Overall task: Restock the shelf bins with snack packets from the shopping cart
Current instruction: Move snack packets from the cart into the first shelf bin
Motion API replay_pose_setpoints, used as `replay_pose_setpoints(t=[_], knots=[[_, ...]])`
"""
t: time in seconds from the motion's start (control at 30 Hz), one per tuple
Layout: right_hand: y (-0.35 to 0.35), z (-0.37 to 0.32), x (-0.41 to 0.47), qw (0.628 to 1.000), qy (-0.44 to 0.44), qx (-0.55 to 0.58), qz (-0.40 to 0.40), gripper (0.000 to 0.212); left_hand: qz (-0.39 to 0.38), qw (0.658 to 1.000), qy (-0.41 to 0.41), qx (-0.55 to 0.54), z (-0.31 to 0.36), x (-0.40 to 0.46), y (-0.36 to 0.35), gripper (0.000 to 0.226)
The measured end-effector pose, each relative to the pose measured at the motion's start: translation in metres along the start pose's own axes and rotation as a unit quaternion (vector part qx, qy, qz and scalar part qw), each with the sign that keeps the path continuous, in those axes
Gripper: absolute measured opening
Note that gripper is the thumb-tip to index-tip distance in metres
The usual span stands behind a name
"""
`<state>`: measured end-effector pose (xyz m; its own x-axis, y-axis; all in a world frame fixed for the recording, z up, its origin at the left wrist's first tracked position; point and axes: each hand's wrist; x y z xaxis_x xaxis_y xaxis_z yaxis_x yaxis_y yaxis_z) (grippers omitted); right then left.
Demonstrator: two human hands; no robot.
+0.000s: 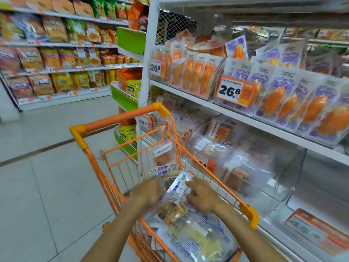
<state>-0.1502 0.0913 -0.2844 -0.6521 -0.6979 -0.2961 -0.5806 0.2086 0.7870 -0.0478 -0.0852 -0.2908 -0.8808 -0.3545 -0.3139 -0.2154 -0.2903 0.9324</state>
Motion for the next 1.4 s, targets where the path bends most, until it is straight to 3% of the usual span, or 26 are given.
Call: replay_pose_setpoints(t=[0.13, 0.27, 0.37, 0.4, 0.47, 0.53, 0.57, 0.6, 0.67, 0.7, 0.8, 0.87, 0.97, 1.07, 1.13, 1.23, 1.3, 1.4], knots=[[0.002, -0.007, 0.004, 1.000, 0.002, 0.011, 0.025, 0.055, 0.047, 0.999, 0.005, 0.012, 0.000, 0.003, 0.006, 0.049], [0.010, -0.014, 0.006, 0.995, 0.031, -0.003, 0.097, 0.054, 0.148, 0.989, -0.003, -0.013, 0.004, -0.002, 0.010, 0.052], [0.021, -0.020, 0.004, 0.991, 0.058, 0.023, 0.120, 0.018, 0.183, 0.981, 0.029, -0.057, 0.006, -0.007, 0.016, 0.027], [0.025, -0.020, 0.002, 0.993, 0.059, 0.053, 0.092, 0.016, 0.170, 0.983, 0.036, -0.055, 0.006, -0.010, 0.020, 0.018], [0.030, -0.026, -0.006, 0.996, 0.046, 0.071, -0.002, 0.034, 0.116, 0.992, 0.032, -0.021, 0.006, -0.016, 0.028, 0.012], [0.029, -0.032, -0.013, 0.996, 0.033, 0.020, -0.083, 0.030, 0.055, 0.998, 0.007, 0.006, 0.009, -0.020, 0.031, 0.021], [0.027, -0.034, -0.017, 0.995, 0.025, -0.015, -0.100, 0.043, 0.034, 0.999, -0.004, 0.014, 0.012, -0.023, 0.032, 0.026], [0.024, -0.035, -0.018, 0.993, 0.026, -0.042, -0.105, 0.048, 0.023, 1.000, -0.011, 0.017, 0.016, -0.027, 0.033, 0.032], [0.015, -0.036, -0.021, 0.994, 0.036, -0.051, -0.087, 0.027, 0.027, 0.999, -0.016, 0.011, 0.021, -0.038, 0.032, 0.044], [0.010, -0.037, -0.023, 0.996, 0.025, -0.043, -0.070, 0.026, 0.038, 0.999, -0.015, 0.010, 0.023, -0.045, 0.031, 0.048], [-0.004, -0.041, -0.031, 1.000, -0.001, -0.010, -0.016, 0.042, 0.069, 0.997, 0.007, 0.032, 0.020, -0.066, 0.024, 0.052], [-0.011, -0.044, -0.037, 0.998, -0.018, 0.062, -0.007, 0.042, 0.073, 0.996, 0.007, 0.051, 0.013, -0.074, 0.020, 0.051], [-0.011, -0.051, -0.055, 0.981, -0.048, 0.189, -0.011, 0.018, 0.049, 0.996, 0.002, 0.078, 0.002, -0.083, 0.017, 0.053], [-0.008, -0.049, -0.063, 0.969, -0.061, 0.238, -0.019, 0.016, 0.042, 0.995, 0.012, 0.089, 0.001, -0.087, 0.020, 0.055], [-0.008, -0.047, -0.057, 0.969, -0.066, 0.236, -0.036, 0.016, 0.033, 0.992, 0.018, 0.118, 0.001, -0.084, 0.023, 0.059], [-0.006, -0.038, -0.035, 0.956, -0.083, 0.264, -0.100, 0.021, -0.058, 0.983, 0.049, 0.166, 0.002, -0.070, 0.028, 0.060], [0.000, -0.032, -0.019, 0.932, -0.094, 0.312, -0.159, 0.019, -0.103, 0.972, 0.066, 0.202, 0.004, -0.058, 0.031, 0.052], [0.009, -0.025, -0.003, 0.901, -0.096, 0.373, -0.201, 0.007, -0.106, 0.972, 0.069, 0.197, 0.002, -0.043, 0.033, 0.027]])
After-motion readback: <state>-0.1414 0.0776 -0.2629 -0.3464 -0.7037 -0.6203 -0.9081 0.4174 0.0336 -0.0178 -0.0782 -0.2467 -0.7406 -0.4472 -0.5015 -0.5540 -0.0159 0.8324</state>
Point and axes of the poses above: each hand's wrist, its own x-axis towards the middle knuckle, its own y-axis out of the back of the hand, z = x × y, and after that the axes turned 13 degrees about x, right-handed
